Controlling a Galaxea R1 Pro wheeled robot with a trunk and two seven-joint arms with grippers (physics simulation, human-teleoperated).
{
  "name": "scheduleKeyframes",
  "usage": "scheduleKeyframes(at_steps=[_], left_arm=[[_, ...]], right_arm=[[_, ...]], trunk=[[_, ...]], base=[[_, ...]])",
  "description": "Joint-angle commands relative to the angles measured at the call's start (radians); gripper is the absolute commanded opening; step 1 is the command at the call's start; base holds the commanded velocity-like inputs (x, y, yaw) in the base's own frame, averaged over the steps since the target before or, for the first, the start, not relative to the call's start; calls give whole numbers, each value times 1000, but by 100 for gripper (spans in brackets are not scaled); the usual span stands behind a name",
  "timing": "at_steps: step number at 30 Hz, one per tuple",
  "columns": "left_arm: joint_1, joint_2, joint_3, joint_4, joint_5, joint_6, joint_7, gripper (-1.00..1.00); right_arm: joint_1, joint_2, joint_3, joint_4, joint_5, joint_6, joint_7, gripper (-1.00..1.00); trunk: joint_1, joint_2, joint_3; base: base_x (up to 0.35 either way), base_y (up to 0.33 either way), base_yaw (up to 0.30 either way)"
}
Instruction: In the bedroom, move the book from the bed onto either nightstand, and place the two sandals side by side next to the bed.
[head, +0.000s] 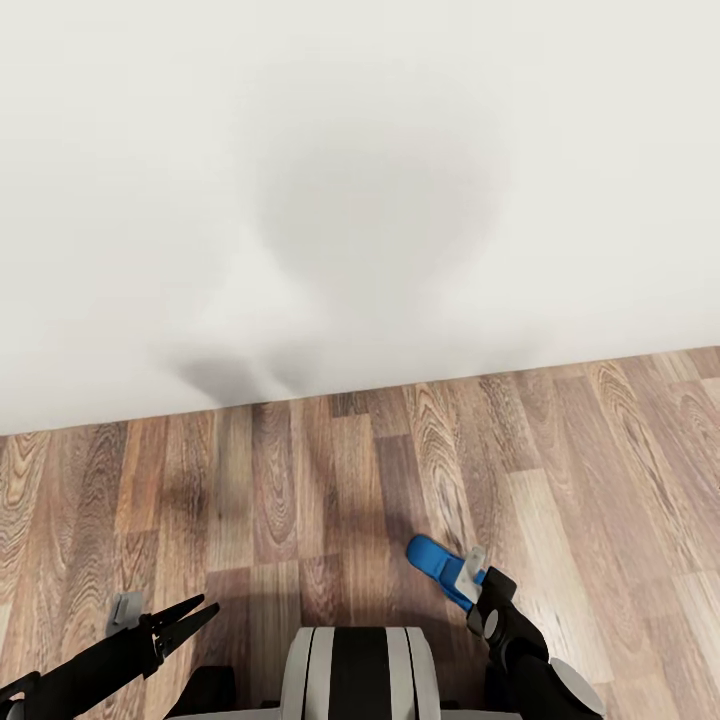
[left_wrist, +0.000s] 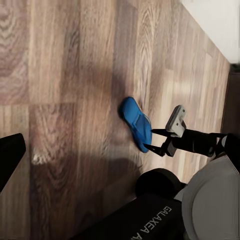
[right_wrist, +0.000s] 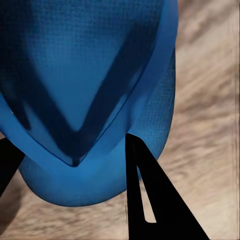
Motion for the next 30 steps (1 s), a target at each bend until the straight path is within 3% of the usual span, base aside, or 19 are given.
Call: scheduleKeyframes(at_steps=[1, 19, 22, 24, 27, 28, 29, 30], left_arm=[[-1, 0, 0, 0, 3, 10, -3, 100], [0, 0, 1, 0, 1, 10, -3, 100], [0, 1, 3, 27, -1, 7, 0, 100], [0, 4, 4, 63, -2, 5, 1, 100], [0, 8, 5, 111, -5, -4, 3, 100], [0, 9, 5, 115, -5, -8, 3, 100], [0, 11, 5, 126, -6, -20, 3, 100], [-1, 12, 6, 136, -6, -30, 4, 100]], right_arm=[[0, -1, 3, -2, 10, 5, 8, -100], [0, -3, 1, -12, 9, 6, 13, -100], [0, -37, -3, -38, -3, 6, 19, -100], [0, -67, -20, -62, -47, 7, 36, -100], [1, -107, -100, -113, -204, 6, 132, -100], [1, -116, -119, -123, -233, 6, 158, -100], [2, -150, -178, -145, -316, 7, 248, -100], [2, -176, -217, -154, -366, 7, 319, -100]], trunk=[[-1, 0, 3], [-9, 4, 73], [-10, 5, 85], [-11, 5, 92], [-12, 6, 104], [-13, 6, 108], [-13, 7, 112], [-14, 7, 116]], base=[[0, 0, 0], [0, 0, 0], [0, 0, 0], [0, 0, 0], [0, 0, 0], [0, 0, 0], [0, 0, 0], [0, 0, 0]])
